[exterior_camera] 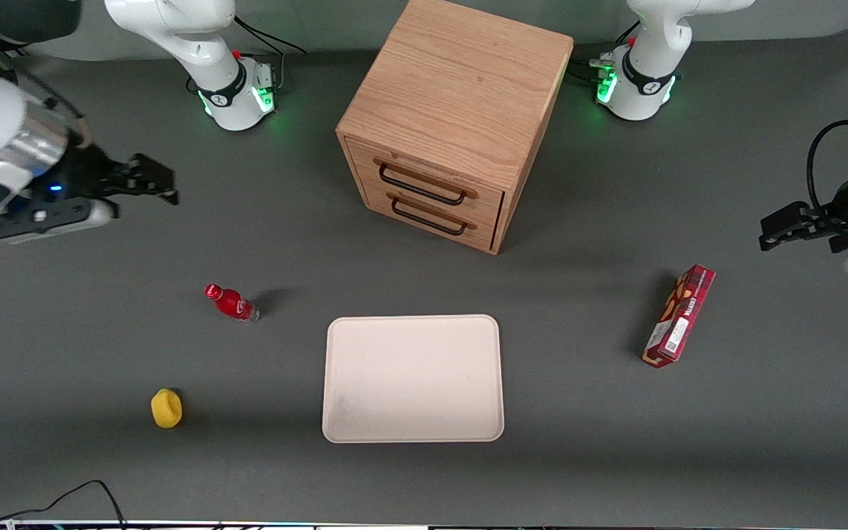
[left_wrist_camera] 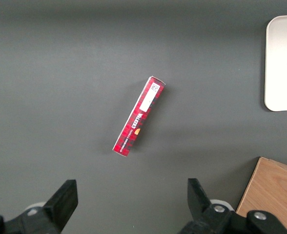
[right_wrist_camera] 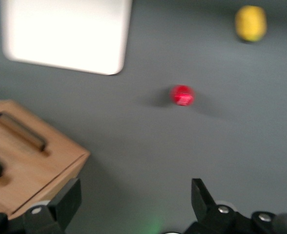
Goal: Open upper drawer
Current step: 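Move the right gripper to the upper drawer's black handle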
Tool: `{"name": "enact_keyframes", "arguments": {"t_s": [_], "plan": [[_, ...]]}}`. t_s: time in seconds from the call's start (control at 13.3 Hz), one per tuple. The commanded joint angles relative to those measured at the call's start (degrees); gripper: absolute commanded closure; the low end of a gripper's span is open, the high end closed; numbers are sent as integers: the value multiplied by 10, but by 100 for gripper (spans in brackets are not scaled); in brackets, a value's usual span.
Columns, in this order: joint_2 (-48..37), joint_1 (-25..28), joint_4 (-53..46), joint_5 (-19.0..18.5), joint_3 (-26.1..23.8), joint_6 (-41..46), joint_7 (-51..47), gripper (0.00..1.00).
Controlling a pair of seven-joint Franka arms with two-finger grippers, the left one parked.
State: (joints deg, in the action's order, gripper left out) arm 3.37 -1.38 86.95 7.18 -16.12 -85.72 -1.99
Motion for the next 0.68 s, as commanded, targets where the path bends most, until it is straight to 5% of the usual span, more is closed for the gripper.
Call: {"name": "enact_keyframes", "arguments": {"t_s": [0.0, 0.23, 0.6], "plan": [[30, 4, -14, 19, -66, -24, 43, 0], [71, 13, -27, 18, -146, -58, 74, 0], [164, 77, -74, 11, -170, -76, 84, 0]]}}
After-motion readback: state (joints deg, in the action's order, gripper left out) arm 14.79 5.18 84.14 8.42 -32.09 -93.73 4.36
